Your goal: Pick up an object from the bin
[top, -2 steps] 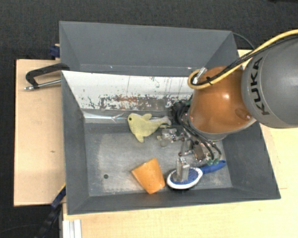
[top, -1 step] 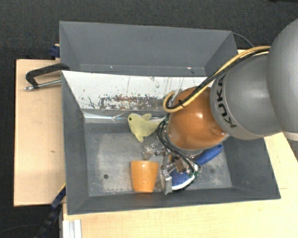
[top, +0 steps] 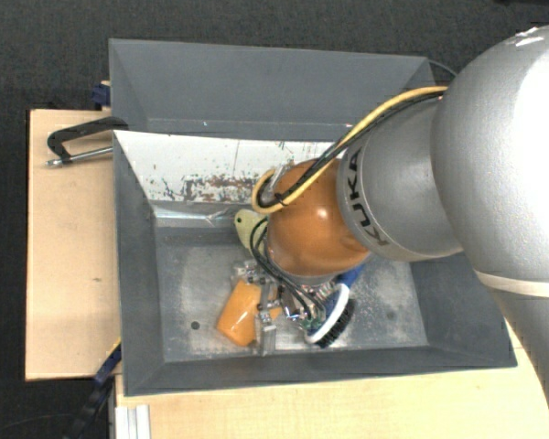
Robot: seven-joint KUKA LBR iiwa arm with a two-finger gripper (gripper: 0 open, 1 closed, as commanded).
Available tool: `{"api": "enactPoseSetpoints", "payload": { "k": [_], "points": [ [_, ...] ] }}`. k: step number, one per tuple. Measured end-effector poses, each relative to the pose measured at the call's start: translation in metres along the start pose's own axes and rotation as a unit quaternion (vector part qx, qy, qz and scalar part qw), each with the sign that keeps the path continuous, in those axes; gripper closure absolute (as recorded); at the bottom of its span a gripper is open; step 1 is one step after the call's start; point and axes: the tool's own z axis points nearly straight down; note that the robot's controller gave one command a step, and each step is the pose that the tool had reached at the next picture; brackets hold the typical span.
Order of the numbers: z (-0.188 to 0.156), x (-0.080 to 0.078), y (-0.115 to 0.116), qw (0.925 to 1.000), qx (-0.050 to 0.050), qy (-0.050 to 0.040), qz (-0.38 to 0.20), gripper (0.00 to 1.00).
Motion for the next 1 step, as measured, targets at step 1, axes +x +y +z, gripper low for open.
{"api": "enactPoseSetpoints", "payload": {
  "k": [1],
  "points": [
    [-0.0003,0.0001,-0.0033,1.0000,0.001,0.0005,0.002,1.00]
  ]
}}
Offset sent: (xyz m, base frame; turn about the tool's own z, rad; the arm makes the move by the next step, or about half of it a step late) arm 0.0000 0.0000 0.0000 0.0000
